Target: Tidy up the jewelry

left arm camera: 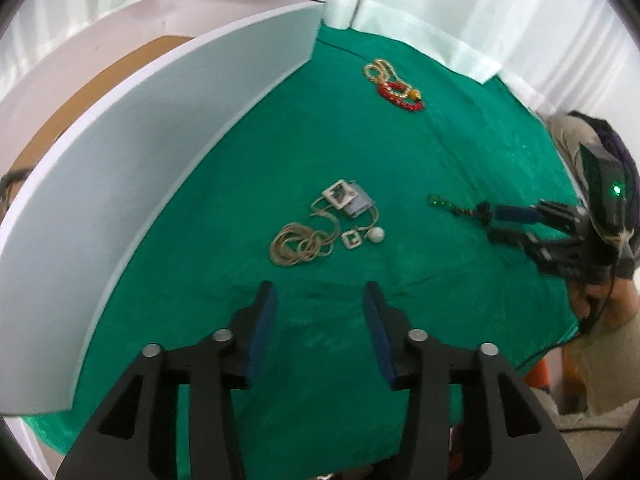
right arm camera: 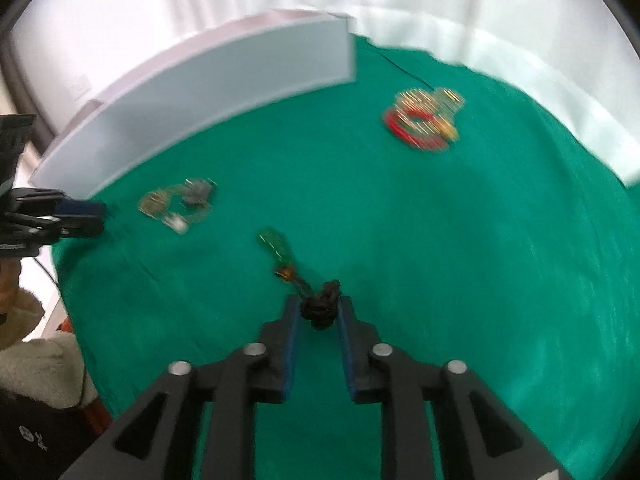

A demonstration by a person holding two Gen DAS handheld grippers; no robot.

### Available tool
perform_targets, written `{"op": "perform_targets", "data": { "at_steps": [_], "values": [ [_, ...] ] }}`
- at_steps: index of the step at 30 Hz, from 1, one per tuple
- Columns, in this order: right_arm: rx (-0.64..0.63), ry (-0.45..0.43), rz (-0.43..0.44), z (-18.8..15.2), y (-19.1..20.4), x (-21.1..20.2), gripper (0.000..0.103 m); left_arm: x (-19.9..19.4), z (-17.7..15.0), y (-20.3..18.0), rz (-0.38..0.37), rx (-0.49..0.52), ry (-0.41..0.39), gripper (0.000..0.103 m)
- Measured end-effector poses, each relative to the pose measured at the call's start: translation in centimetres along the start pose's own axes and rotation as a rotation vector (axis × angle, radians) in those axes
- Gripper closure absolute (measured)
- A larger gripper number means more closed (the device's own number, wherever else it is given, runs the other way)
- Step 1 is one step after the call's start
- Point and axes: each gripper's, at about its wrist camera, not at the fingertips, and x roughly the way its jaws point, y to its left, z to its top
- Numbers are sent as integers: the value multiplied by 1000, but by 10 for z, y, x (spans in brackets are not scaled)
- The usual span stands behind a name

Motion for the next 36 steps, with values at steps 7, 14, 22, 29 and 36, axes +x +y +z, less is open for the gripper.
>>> {"op": "perform_targets", "data": {
  "at_steps": [7,14,22,29,36],
  "values": [
    [169,-104,18,-38,-10,-33,39,23,22,-17,-4,90,11,47],
    [186,-140,57,-48,9,-46,39,63,48,-27,13,182,23,49],
    [155,-161,48,-40,25,-58,39,58,43,-33,50,240,9,61],
    [144,-136,29,-28,27,-52,39,47,37,-29,140,216,-13,61],
    [114,-107,16,-19,35,-44,39,47,36,-29,167,218,-14,61]
  ]
}}
